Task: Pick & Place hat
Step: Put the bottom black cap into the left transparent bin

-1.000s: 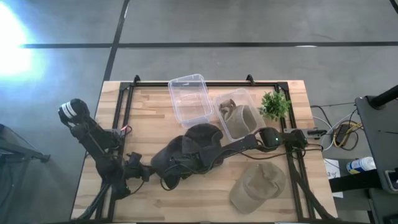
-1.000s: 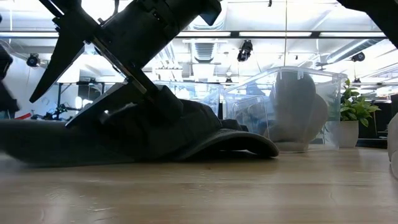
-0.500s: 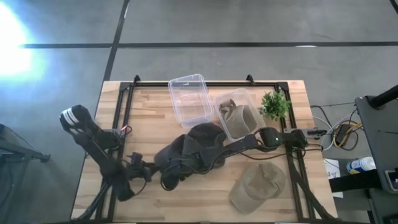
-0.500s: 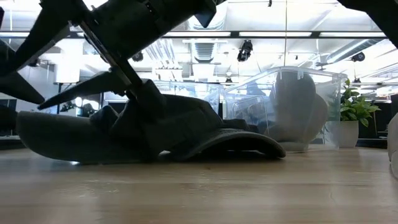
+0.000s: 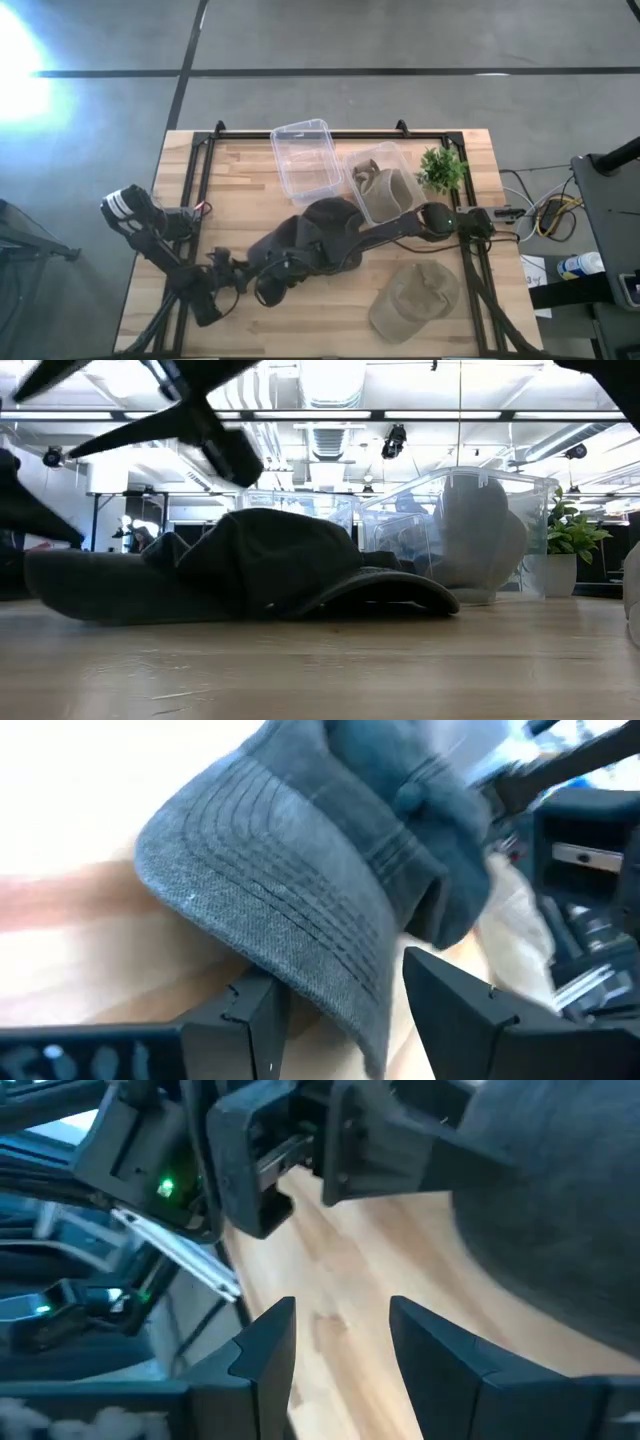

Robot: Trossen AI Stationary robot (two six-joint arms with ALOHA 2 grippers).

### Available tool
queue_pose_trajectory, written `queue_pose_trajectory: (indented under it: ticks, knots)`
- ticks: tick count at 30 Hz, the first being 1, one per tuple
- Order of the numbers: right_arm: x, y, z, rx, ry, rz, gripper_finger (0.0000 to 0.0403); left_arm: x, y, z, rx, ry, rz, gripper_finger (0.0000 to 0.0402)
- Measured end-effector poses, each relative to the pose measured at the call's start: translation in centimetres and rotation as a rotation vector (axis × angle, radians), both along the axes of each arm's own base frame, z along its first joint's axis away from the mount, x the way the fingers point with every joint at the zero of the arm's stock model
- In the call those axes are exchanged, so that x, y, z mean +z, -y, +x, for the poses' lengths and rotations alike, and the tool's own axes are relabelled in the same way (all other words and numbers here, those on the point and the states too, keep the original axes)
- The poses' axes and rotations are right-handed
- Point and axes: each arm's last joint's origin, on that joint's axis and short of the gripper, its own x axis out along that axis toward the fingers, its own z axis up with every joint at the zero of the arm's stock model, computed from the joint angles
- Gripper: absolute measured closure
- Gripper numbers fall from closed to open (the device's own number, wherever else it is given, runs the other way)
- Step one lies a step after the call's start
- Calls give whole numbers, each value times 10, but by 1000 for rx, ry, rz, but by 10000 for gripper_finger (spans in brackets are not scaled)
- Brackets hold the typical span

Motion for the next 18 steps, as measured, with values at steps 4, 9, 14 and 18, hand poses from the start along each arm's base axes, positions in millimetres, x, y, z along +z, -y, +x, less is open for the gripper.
queue_pose_trajectory:
  ticks: [4,9,14,18]
  knots:
    - [5,7,-11,-87,-164,-139,250,2,-2,1,27,65,47,216]
    - [4,18,-27,-209,-353,-241,257,4,-4,3,56,129,90,216]
    - [-12,26,-30,-224,-415,-259,263,5,-6,5,76,146,101,216]
    - [-24,29,-29,-215,-424,-250,269,6,-8,10,97,154,128,224]
